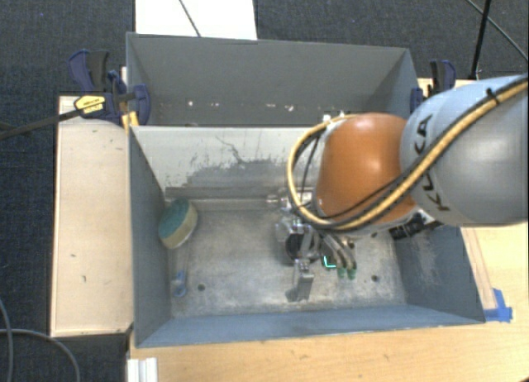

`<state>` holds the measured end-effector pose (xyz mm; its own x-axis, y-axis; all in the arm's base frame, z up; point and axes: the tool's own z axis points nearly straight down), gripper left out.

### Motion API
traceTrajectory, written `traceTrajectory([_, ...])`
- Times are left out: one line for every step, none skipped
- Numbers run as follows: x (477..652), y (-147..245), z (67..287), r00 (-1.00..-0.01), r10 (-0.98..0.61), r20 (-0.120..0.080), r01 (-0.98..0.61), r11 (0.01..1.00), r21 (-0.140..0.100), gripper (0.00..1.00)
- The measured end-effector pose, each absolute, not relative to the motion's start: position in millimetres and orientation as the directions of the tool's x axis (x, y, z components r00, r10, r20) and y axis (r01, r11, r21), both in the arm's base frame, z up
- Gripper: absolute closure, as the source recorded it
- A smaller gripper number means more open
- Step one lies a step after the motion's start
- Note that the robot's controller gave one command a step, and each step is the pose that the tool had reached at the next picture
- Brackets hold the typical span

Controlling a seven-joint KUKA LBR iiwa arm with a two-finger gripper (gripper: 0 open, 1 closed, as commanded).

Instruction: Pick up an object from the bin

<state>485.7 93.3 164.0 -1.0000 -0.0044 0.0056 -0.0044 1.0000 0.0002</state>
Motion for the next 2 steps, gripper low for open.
traceTrajectory([502.6,57,123,-0.943,-0.334,0.001,-0.334,0.943,-0.001,0.0])
traceTrajectory([488.0,52,138,-0.825,-0.565,0.002,-0.565,0.825,0.001,0.0])
